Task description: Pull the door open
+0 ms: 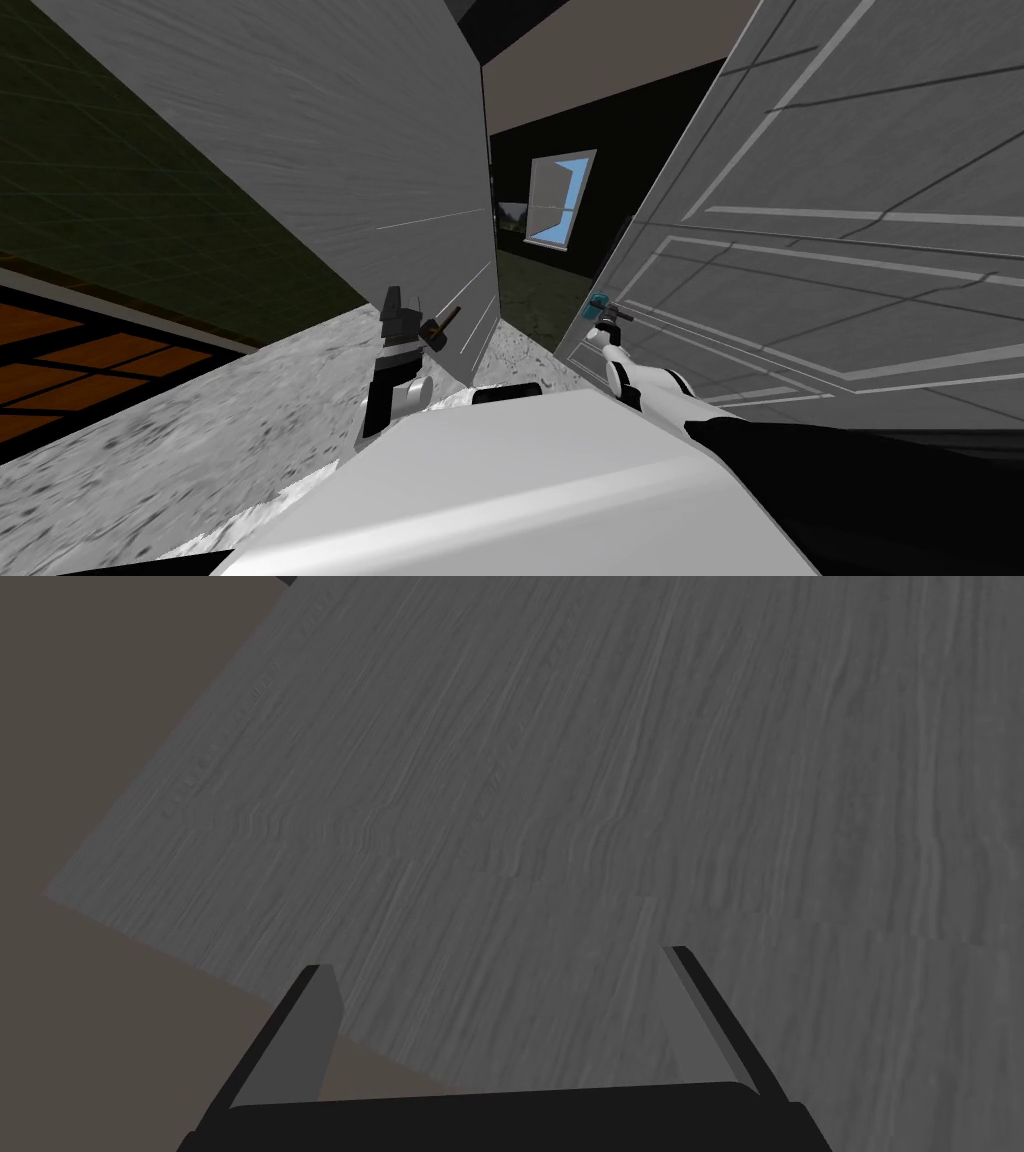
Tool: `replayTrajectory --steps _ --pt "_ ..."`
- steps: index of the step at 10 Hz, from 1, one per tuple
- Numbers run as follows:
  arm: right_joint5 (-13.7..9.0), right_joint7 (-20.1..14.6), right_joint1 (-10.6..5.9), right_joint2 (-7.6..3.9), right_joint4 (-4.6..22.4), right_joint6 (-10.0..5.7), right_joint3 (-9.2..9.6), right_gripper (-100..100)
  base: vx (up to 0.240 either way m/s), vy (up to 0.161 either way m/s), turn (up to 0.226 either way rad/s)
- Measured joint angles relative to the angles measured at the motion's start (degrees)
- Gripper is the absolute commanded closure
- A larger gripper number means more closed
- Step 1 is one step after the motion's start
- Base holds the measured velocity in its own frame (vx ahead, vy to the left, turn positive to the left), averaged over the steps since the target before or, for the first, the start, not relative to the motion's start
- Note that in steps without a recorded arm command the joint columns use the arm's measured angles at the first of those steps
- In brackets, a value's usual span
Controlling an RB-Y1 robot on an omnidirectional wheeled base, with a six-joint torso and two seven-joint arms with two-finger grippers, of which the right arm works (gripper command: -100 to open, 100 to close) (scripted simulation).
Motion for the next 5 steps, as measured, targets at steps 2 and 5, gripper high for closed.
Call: replayTrajectory --steps 2,5 --pt "0.91 -1.48 -0.74 -0.33 0.74 -0.22 1.21 100 -0.205 0.047 0.043" --pt "1.9 -1.32 0.7 1.11 -2.76 1.98 2.0 100 -0.2 0.021 0.048"
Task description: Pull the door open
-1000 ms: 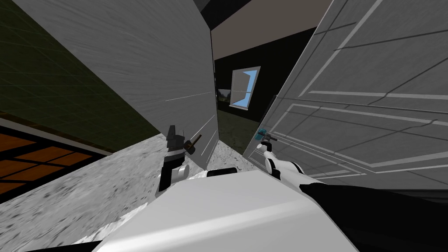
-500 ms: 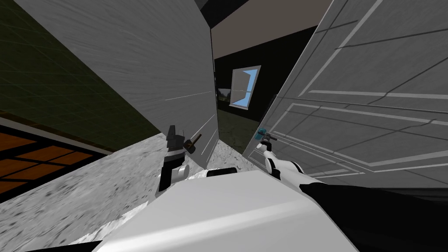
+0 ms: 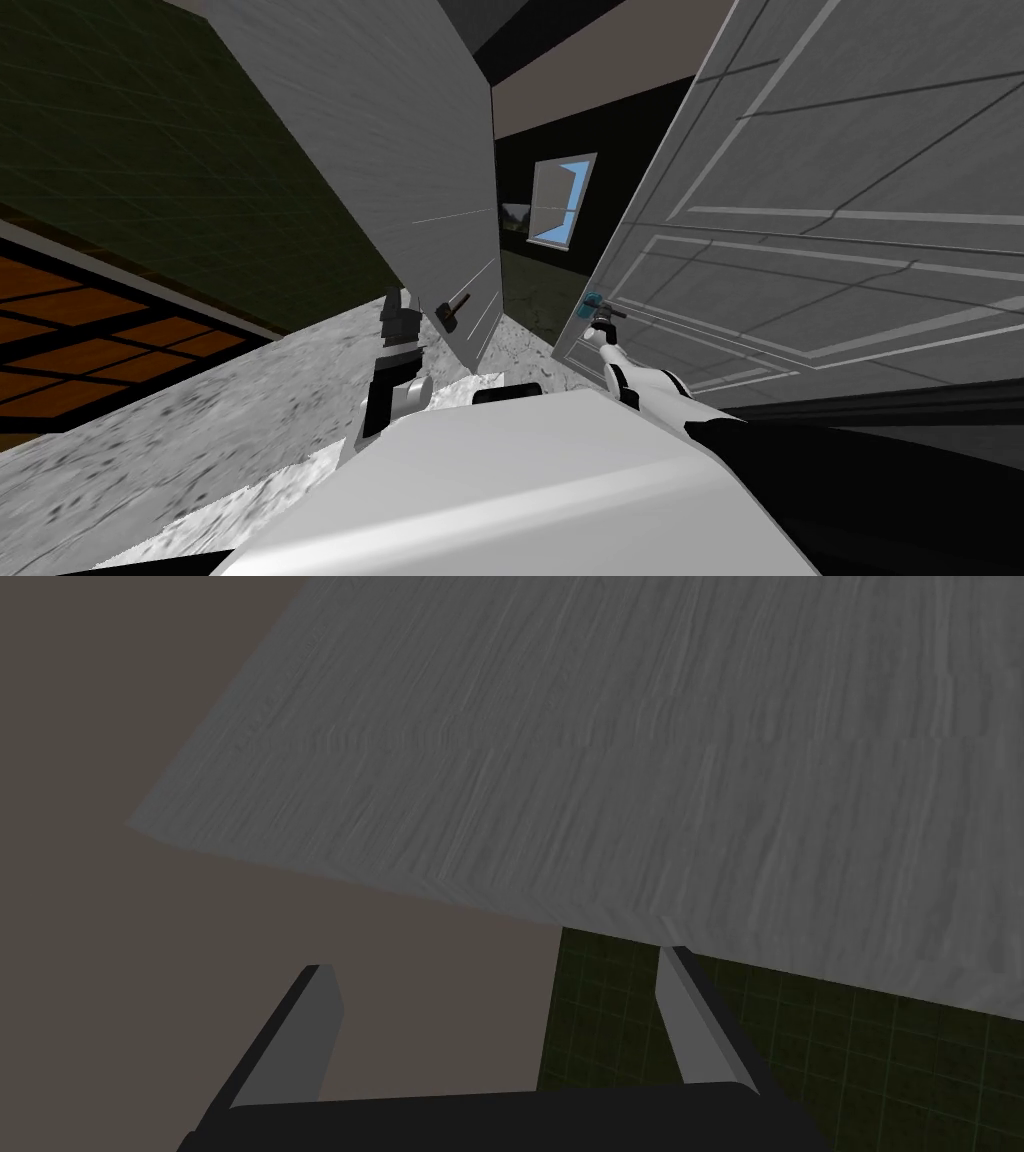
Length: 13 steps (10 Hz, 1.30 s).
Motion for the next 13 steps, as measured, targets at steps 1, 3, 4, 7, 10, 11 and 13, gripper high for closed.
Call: replayTrajectory --steps 1,3,4,7,10,11,13 --pt "0.7 -1.23 -0.8 -0.25 1.52 -0.39 1.09 100 -0.24 -0.007 0.042" --pt "1.86 -2.51 -0.83 0.25 0.58 -0.15 2.36 100 -0.231 -0.016 0.066" --pt "2.63 -3.81 -1.65 -0.16 1.88 -0.35 3.58 100 -0.172 -0.01 0.037" --pt "3.12 -4.43 -1.39 0.21 1.38 0.1 4.22 100 -0.137 0.001 0.052" --pt "4.01 -5.52 -0.72 0.38 -0.78 0.8 5.34 100 -0.224 -0.016 0.09" --pt "4.5 -6.23 -0.9 0.36 -0.49 0.88 6.12 100 -0.27 -0.029 0.109" --pt "5.6 -7.66 -1.48 0.47 -0.02 0.84 7.66 100 -0.228 -0.032 0.099"
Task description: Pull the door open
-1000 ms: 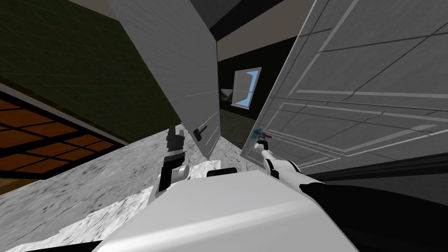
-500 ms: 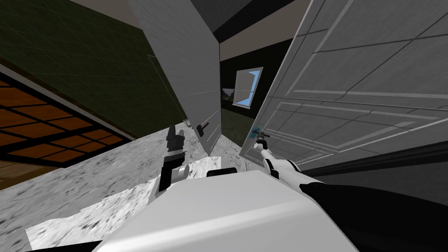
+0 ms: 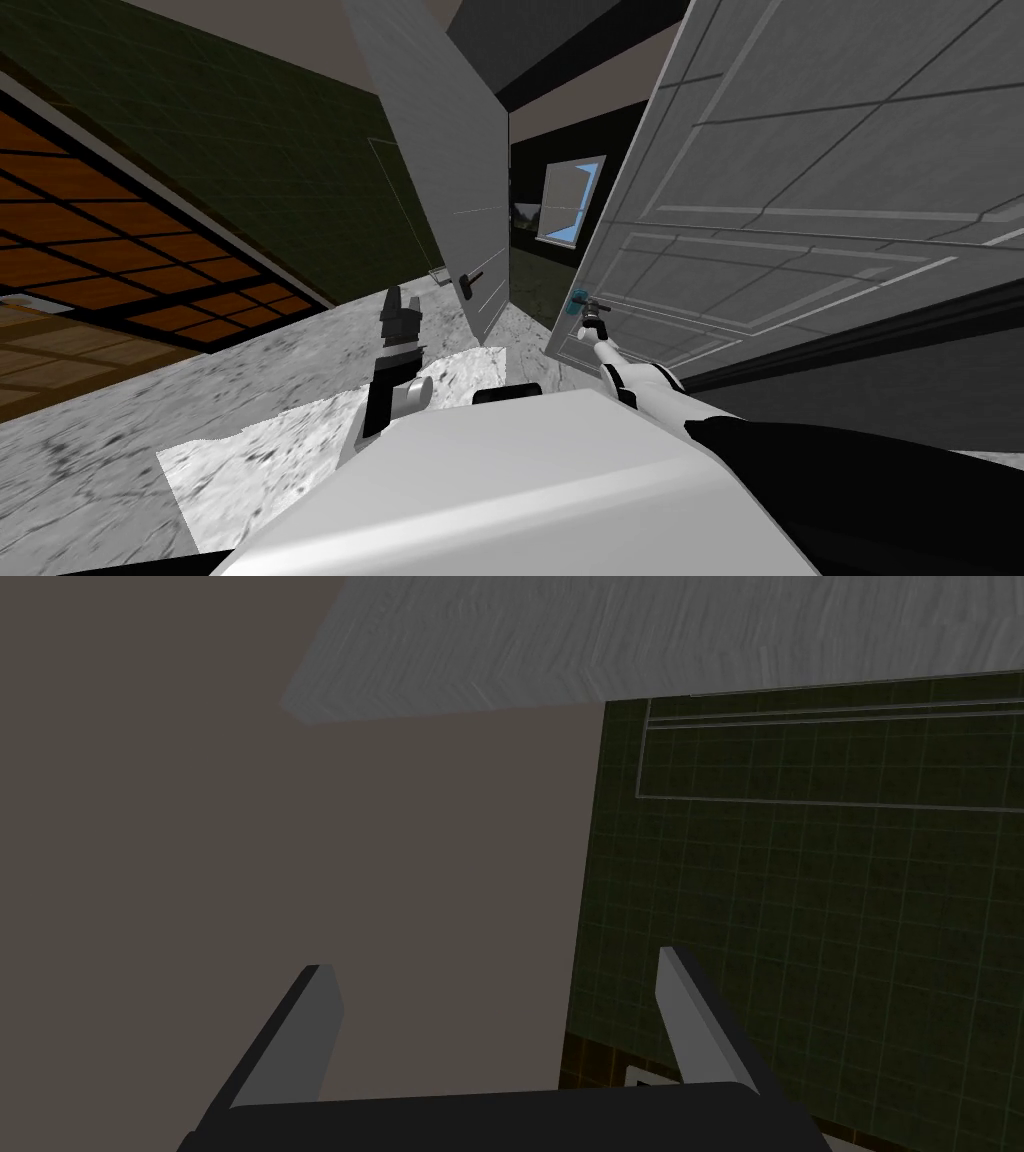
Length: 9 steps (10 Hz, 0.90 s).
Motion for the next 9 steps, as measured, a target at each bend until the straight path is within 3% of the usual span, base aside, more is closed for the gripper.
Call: replayTrajectory --steps 9 --pt "2.7 -4.78 0.04 -0.48 -0.84 0.16 4.36 100 -0.194 -0.021 0.079"
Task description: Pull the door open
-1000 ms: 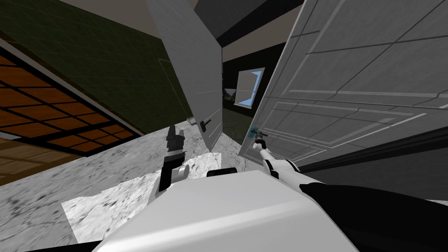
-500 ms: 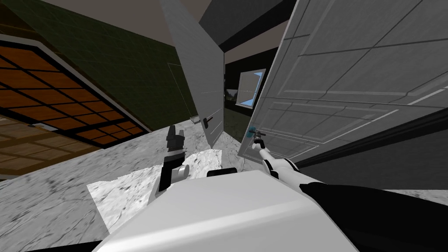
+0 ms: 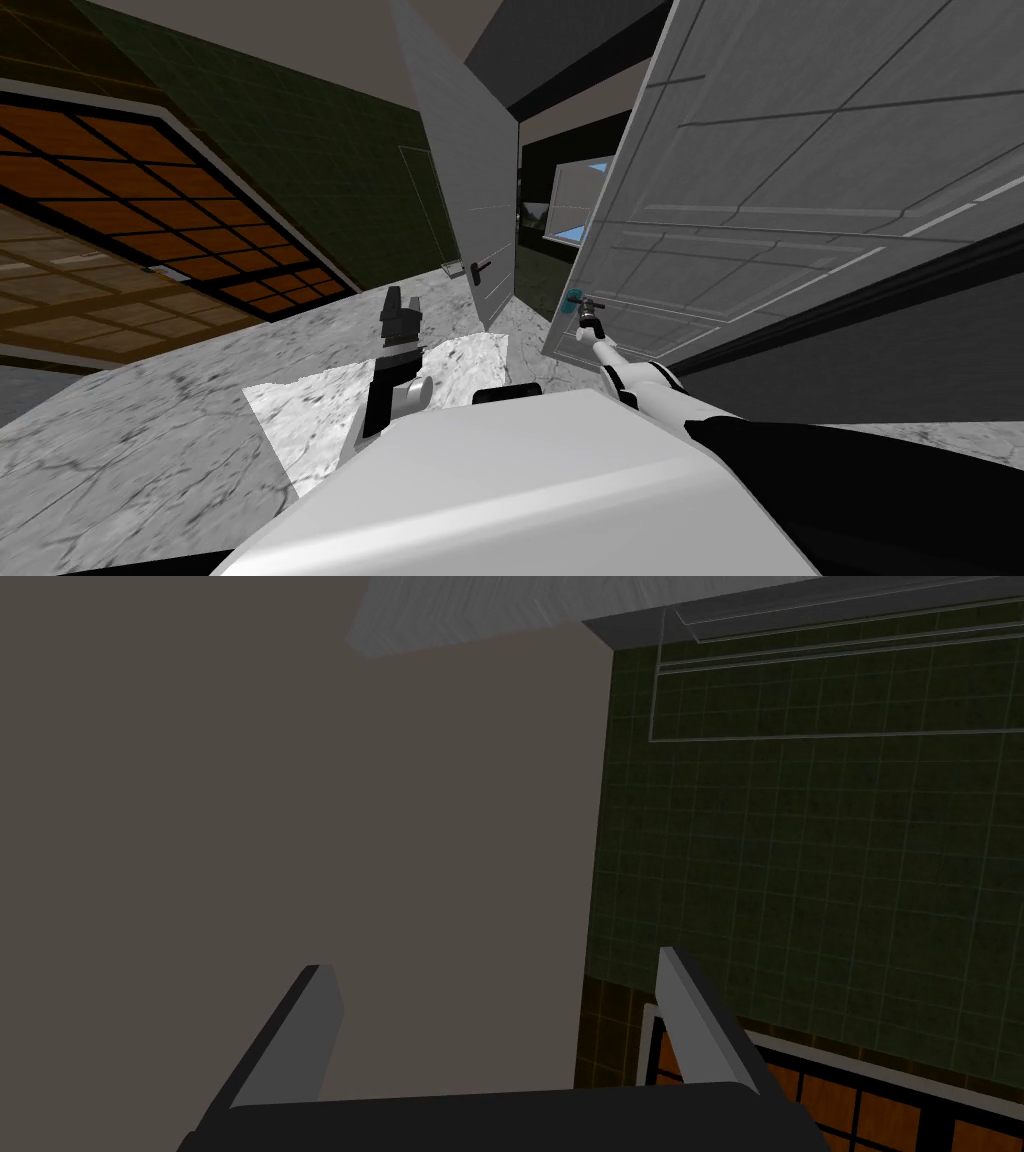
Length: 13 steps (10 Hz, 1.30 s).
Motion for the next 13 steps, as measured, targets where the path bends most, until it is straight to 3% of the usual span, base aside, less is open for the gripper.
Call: replayTrajectory --steps 2,4,6,8,11,13 --pt "0.57 -0.85 0.62 0.07 -1.16 0.51 0.96 100 -0.196 -0.032 0.1" --pt "1.39 -2.78 -0.23 -0.42 0.33 -0.29 2.6 100 -0.175 -0.04 0.06" --pt "1.58 -2.78 0.92 -0.17 -1.99 0.58 2.79 100 -0.16 -0.029 0.059" --pt "1.78 -3.07 1.14 -0.13 -2.48 0.89 3.14 100 -0.118 -0.008 0.029" --pt "2.68 -5.68 1.64 -1.19 -3.78 0.66 5.79 100 -0.198 -0.036 0.037" --pt "3.43 -7.61 3.11 -1.79 -6.19 1.12 7.97 100 -0.177 -0.027 0.03"
